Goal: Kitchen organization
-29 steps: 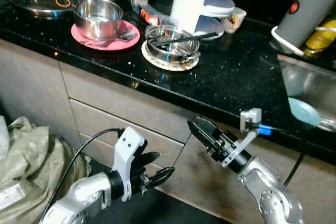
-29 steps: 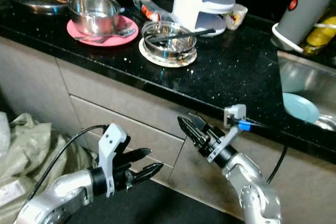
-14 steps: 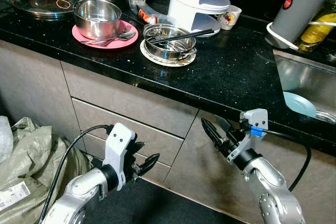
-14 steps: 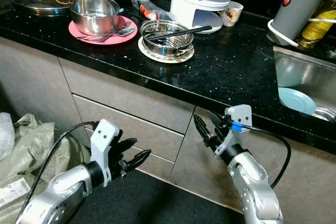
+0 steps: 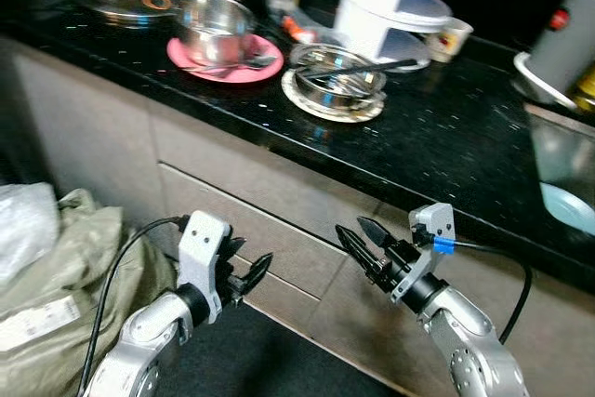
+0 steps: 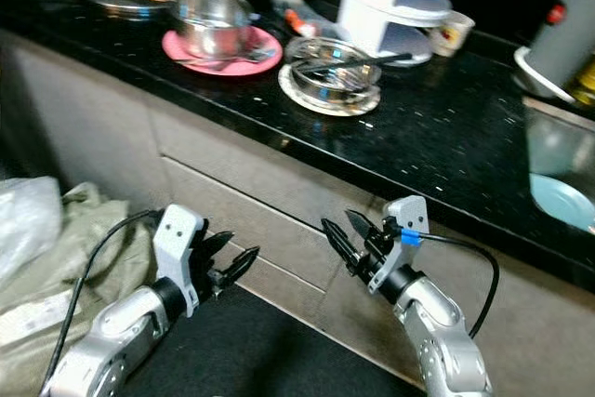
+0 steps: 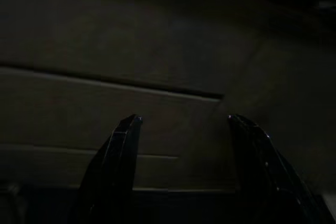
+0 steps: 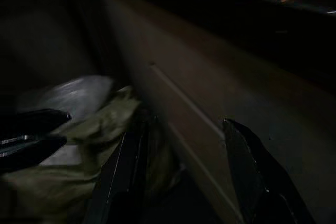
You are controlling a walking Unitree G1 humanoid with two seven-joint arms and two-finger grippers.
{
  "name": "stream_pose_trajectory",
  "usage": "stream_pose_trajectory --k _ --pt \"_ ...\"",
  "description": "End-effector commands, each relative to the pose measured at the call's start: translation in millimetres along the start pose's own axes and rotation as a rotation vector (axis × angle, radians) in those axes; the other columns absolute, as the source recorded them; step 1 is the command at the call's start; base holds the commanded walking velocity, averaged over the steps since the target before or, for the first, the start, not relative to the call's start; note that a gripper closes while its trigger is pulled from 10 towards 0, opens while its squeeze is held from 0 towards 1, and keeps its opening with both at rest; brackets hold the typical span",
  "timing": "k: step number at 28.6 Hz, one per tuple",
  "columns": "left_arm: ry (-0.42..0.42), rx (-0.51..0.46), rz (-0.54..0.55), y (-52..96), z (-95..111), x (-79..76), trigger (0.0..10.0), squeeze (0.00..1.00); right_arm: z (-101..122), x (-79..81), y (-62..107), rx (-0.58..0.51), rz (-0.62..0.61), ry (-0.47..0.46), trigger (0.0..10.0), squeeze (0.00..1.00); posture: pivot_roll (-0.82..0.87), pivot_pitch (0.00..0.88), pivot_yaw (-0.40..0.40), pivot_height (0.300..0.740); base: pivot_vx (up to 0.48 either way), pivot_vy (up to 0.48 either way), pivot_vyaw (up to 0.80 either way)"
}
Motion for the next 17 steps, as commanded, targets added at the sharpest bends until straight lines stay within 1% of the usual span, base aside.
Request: stream_pose_trajectory --k 1,4,7,10,17 --pt "0.012 -0.001 0.027 1.2 -5.9 3.2 10.0 0.0 -3.6 -3.3 2.8 0.004 -0.011 -0.008 10.0 0.0 0.16 0.0 -0.164 0.74 0.0 0.0 0.64" --pt "0.024 -0.016 0.054 2.3 -7.6 7.9 10.0 0.0 -7.1 -1.0 2.6 0.005 0.003 -0.023 10.0 0.0 0.17 0.0 -0.159 0.74 0.0 0.0 0.64" --pt "0.036 -0.01 0.052 1.4 -10.4 8.8 10.0 0.0 -9.3 0.2 2.8 0.006 0.012 -0.03 10.0 0.0 0.17 0.0 -0.158 0.74 0.0 0.0 0.64" --pt "0.047 -0.003 0.03 -2.2 -12.6 6.6 10.0 0.0 -10.8 2.2 1.9 0.005 0.028 -0.036 10.0 0.0 0.17 0.0 -0.156 0.74 0.0 0.0 0.64" --pt "0.057 -0.004 0.019 -2.9 -14.4 5.7 10.0 0.0 -12.6 3.2 1.3 0.004 0.036 -0.041 10.0 0.0 0.17 0.0 -0.155 0.74 0.0 0.0 0.64"
Point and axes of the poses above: a point about 5 cm out from each wrist's last joint towards the gripper, its own y axis pointing back from the gripper into the wrist, its own z axis along the axis of the wrist's last joint, x = y × z, the point moved 5 cm from there along -y, pointing out of the wrist towards the gripper, and after that the axes turned 15 degrees about y, right-handed, at the moved point
